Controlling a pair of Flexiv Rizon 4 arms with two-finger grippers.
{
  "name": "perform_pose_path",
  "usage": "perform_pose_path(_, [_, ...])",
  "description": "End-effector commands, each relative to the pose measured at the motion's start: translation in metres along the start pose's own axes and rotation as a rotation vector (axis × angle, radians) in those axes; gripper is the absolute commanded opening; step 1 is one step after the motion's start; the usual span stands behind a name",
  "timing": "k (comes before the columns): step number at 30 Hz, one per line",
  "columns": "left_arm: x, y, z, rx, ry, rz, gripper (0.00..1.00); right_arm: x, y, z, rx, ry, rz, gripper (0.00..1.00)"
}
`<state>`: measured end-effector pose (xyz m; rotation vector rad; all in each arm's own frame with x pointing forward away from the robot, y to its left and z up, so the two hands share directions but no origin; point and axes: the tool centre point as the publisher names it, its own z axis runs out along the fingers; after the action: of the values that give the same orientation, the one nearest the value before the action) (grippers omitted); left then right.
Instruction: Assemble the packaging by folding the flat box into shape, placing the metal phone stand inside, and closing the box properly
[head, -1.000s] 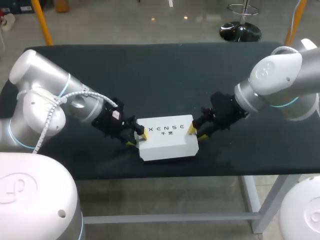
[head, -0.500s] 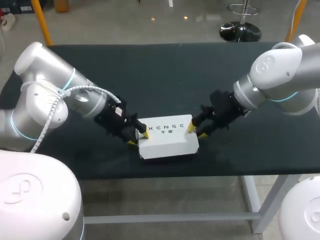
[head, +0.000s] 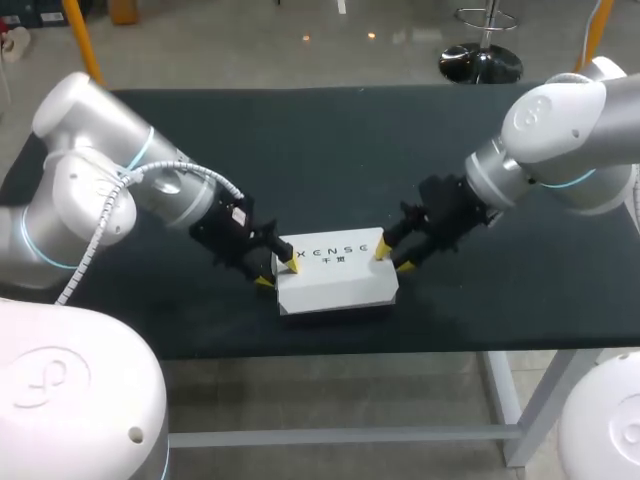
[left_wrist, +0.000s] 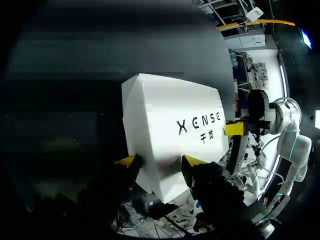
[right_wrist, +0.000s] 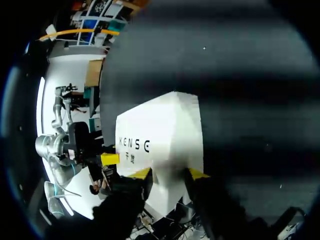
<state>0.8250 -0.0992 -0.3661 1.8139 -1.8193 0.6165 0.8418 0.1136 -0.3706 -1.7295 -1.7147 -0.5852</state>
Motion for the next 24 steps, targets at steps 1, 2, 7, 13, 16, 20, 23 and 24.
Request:
perform_pose_path(1, [0.0064,-0.0027,-0.0001,-0.011,-0.011,-0.007,0.59,0.0063,0.005,0.0002,0.024,0.001,0.01,0.47])
perform_pose_path(2, [0.0067,-0.0031,-0.0003,-0.014,-0.012,-0.011,0.59,0.0068,0.0055,0.0,0.028,0.001,0.013,0.47])
perform_pose_path(7, [0.0082,-0.0049,-0.0014,-0.033,-0.02,-0.033,0.6,0.0091,0.0074,-0.0008,0.046,0.003,0.028,0.47])
perform_pose_path(13, [0.0094,-0.0061,-0.0019,-0.053,-0.025,-0.046,0.6,0.0115,0.009,-0.0011,0.065,0.002,0.039,0.46])
perform_pose_path(16, [0.0101,-0.0061,-0.0024,-0.056,-0.026,-0.05,0.58,0.012,0.0101,-0.0016,0.074,0.004,0.047,0.46])
perform_pose_path(20, [0.0112,-0.0063,-0.0041,-0.062,-0.026,-0.054,0.56,0.0116,0.0112,-0.0022,0.085,0.007,0.054,0.45])
perform_pose_path(23, [0.0127,-0.0066,-0.005,-0.068,-0.028,-0.056,0.56,0.0113,0.0115,-0.0028,0.092,0.01,0.058,0.45])
perform_pose_path(24, [0.0132,-0.0066,-0.0054,-0.069,-0.029,-0.056,0.55,0.0113,0.0116,-0.003,0.094,0.011,0.06,0.45])
